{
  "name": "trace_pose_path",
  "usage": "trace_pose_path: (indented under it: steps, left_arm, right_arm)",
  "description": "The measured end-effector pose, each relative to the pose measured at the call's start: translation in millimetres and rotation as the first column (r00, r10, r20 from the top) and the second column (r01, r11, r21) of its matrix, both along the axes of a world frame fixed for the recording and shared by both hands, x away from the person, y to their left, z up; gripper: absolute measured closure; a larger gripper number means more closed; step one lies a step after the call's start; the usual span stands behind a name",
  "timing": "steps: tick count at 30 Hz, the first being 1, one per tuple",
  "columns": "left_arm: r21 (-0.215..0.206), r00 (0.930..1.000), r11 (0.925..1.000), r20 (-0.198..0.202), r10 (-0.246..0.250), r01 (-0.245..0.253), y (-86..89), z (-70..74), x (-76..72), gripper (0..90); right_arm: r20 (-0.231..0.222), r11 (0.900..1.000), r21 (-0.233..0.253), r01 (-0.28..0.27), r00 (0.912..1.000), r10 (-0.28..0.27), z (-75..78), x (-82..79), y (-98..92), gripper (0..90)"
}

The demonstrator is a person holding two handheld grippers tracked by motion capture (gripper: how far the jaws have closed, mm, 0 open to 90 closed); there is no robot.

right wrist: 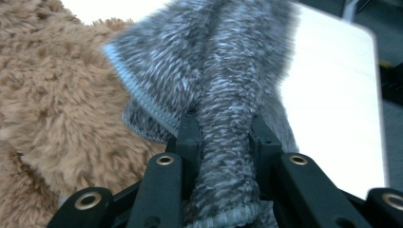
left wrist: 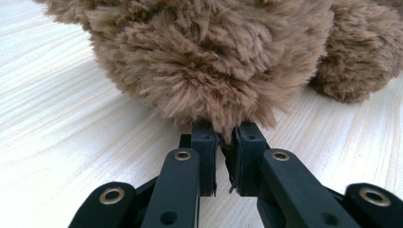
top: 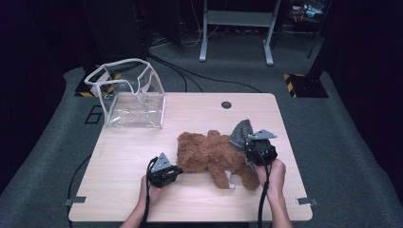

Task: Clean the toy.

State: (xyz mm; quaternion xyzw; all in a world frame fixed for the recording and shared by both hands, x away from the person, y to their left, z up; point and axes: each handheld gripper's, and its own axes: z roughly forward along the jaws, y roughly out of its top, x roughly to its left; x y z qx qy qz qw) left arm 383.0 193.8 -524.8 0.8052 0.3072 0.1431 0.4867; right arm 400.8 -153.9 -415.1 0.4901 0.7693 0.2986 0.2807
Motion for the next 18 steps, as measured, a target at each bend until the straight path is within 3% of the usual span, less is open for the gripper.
trace_pose_path:
  steps: [2,6,12,18]
  left_arm:
    - [-0.004,1.0000,1.0000,0.002,0.003,-0.003,-0.4,-0.5,0.2,82.1]
    - [0.004,1.0000,1.0000,-0.004,-0.001,0.001,-0.2,0.1,0.2,82.1]
    - [0.006,1.0000,1.0000,-0.004,-0.002,0.002,-0.2,0.1,0.3,82.1]
    - [0.005,1.0000,1.0000,-0.002,0.001,-0.001,-0.3,0.1,0.0,82.1]
  right_arm:
    - [-0.010,0.998,0.069,-0.015,0.9998,0.016,-0.9,-0.1,-9.1,71.1]
    - [0.016,0.994,0.107,-0.033,0.9994,0.032,6.7,-9.6,-9.1,71.2]
    - [0.057,0.986,0.104,-0.129,0.9907,0.123,19.4,-21.4,15.4,71.1]
    - [0.039,0.972,0.088,-0.219,0.9755,0.216,12.6,-22.8,52.0,71.0]
